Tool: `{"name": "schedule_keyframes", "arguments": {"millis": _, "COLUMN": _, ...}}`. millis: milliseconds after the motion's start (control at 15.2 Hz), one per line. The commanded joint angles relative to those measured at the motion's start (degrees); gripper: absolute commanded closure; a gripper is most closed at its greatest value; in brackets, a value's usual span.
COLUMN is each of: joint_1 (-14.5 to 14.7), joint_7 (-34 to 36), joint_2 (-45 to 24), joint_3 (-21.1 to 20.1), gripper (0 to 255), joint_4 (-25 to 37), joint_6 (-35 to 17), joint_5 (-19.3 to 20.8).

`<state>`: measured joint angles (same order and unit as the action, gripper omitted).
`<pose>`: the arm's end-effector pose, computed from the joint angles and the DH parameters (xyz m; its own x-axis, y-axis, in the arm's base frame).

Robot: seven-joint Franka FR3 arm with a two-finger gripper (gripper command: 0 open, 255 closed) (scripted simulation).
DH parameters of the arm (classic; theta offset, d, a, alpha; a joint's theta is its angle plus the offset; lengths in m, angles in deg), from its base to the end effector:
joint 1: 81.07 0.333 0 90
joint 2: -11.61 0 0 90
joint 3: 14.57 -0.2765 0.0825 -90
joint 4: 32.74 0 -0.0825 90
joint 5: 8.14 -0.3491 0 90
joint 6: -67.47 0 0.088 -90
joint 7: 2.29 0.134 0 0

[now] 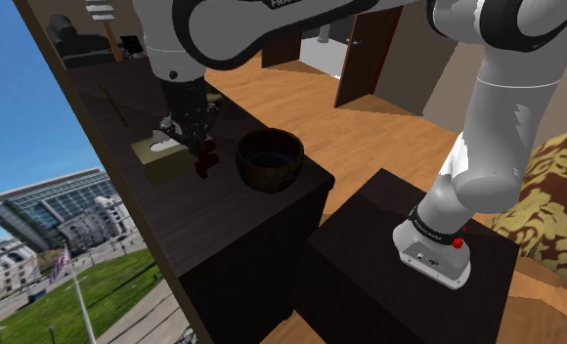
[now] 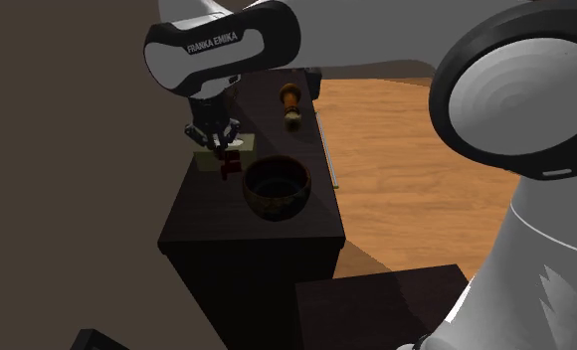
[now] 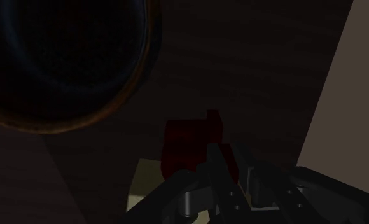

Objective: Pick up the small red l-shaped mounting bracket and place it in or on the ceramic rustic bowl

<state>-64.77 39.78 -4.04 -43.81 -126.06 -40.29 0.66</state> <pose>0.4420 0.3974 0.4239 0.9958 0.0895 0.0210 0.0895 -0.9960 0.0010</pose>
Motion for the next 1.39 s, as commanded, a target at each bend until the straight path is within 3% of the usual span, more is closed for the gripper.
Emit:
{"name": "schedule_keyframes", "arguments": {"millis": 0, "joint_1": 0.1, "joint_7": -0.04, "joint_2": 0.15, "joint_3": -0.09, "gripper": 255, "joint_4": 1.36, "joint_6": 1.51, "joint_5": -0.12}}
{"name": "schedule_keyframes", "arguments": {"millis": 1320, "joint_1": 2.05, "joint_7": -0.32, "joint_2": -1.65, "joint_3": -0.55, "gripper": 255, "joint_4": 19.28, "joint_6": 17.76, "joint_5": 0.54}}
